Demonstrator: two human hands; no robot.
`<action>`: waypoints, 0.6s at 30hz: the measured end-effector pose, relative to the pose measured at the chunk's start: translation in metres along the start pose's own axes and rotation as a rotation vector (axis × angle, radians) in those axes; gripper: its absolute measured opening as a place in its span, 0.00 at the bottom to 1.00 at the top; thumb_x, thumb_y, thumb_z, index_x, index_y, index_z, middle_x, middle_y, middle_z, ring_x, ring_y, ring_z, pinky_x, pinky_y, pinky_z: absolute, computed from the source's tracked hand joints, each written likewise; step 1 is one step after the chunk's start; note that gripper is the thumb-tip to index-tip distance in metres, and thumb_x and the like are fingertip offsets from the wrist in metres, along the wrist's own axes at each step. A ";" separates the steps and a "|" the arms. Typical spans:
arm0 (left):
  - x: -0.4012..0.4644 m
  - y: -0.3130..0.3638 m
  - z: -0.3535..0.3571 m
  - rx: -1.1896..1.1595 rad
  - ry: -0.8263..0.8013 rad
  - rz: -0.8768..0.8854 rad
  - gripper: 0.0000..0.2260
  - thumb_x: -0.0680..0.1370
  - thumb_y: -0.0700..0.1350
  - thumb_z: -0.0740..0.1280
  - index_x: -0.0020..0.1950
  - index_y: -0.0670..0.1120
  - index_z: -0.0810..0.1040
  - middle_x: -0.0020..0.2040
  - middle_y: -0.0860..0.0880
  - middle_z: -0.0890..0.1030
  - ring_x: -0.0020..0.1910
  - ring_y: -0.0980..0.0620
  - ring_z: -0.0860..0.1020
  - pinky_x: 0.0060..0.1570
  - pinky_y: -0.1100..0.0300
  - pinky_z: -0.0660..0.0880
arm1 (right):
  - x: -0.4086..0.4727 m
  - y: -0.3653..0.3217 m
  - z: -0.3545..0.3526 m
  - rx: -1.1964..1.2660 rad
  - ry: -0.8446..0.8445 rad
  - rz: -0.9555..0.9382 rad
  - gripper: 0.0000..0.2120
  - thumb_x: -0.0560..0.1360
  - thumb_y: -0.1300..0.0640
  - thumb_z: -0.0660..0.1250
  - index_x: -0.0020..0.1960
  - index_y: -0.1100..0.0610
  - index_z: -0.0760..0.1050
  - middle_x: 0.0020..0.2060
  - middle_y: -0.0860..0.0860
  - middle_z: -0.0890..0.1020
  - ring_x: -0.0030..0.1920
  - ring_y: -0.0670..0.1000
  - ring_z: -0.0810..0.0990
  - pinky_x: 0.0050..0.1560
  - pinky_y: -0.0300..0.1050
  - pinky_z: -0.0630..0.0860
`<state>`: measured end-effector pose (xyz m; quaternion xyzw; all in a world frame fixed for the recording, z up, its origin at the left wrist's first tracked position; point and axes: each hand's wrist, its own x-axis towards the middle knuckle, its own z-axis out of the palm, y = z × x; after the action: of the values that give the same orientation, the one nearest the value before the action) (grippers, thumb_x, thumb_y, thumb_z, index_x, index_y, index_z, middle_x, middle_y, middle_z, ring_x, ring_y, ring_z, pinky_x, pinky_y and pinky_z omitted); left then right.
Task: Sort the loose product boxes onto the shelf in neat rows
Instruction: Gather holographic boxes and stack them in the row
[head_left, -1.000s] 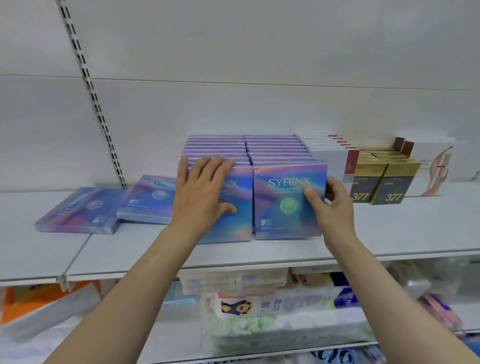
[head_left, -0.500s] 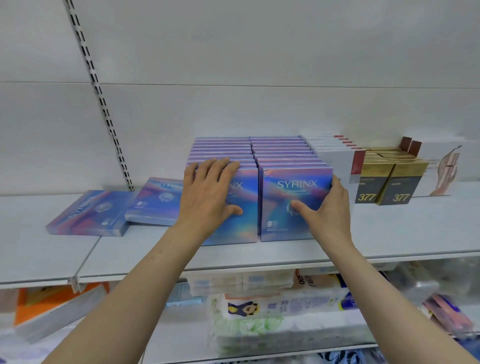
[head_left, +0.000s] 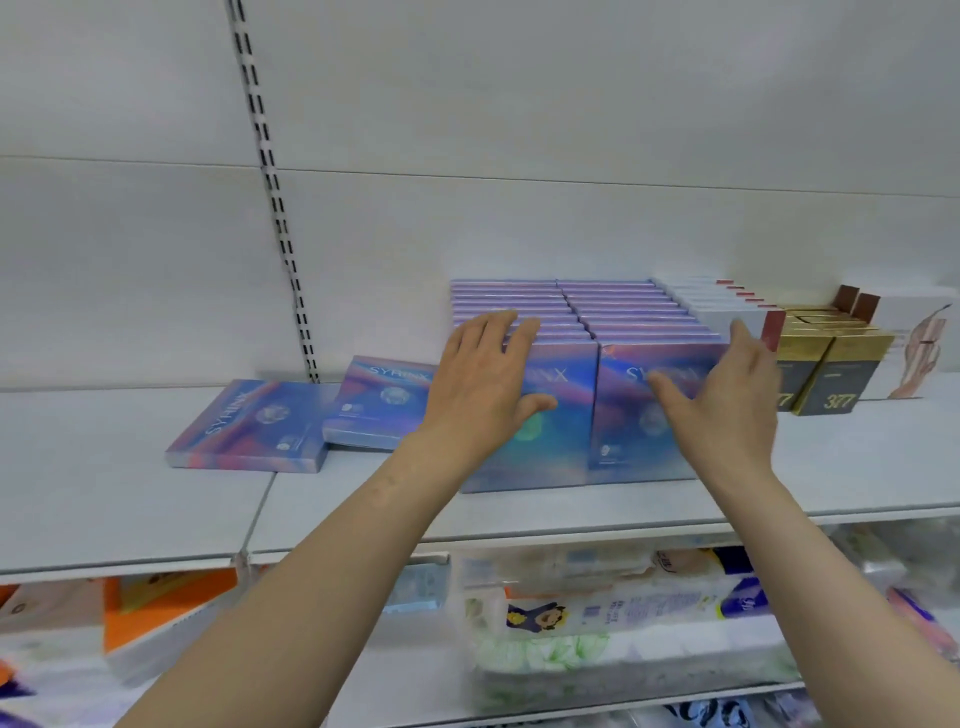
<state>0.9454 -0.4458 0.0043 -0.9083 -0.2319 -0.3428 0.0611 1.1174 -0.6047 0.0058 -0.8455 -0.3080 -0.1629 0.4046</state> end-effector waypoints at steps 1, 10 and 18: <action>-0.002 -0.012 -0.006 -0.030 0.033 -0.006 0.35 0.71 0.61 0.70 0.71 0.43 0.70 0.68 0.41 0.73 0.67 0.40 0.70 0.67 0.47 0.64 | -0.004 -0.019 -0.002 0.017 0.036 -0.069 0.39 0.74 0.49 0.73 0.77 0.58 0.57 0.73 0.57 0.66 0.73 0.57 0.62 0.71 0.54 0.66; -0.098 -0.202 -0.034 -0.016 -0.222 -0.357 0.32 0.78 0.68 0.49 0.74 0.49 0.68 0.74 0.45 0.68 0.74 0.43 0.64 0.70 0.44 0.63 | -0.085 -0.181 0.091 0.308 -0.411 -0.517 0.15 0.77 0.53 0.69 0.63 0.55 0.78 0.59 0.51 0.81 0.58 0.50 0.78 0.60 0.38 0.70; -0.179 -0.257 -0.054 -0.121 -0.545 -0.381 0.23 0.80 0.64 0.44 0.75 0.65 0.58 0.79 0.57 0.54 0.78 0.55 0.48 0.76 0.44 0.44 | -0.110 -0.185 0.203 -0.187 -0.747 -0.333 0.25 0.82 0.41 0.53 0.76 0.49 0.64 0.76 0.50 0.65 0.76 0.54 0.61 0.74 0.57 0.59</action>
<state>0.6762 -0.3009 -0.0840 -0.9088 -0.3845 -0.1059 -0.1224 0.9180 -0.3988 -0.0698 -0.8183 -0.5498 0.0645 0.1548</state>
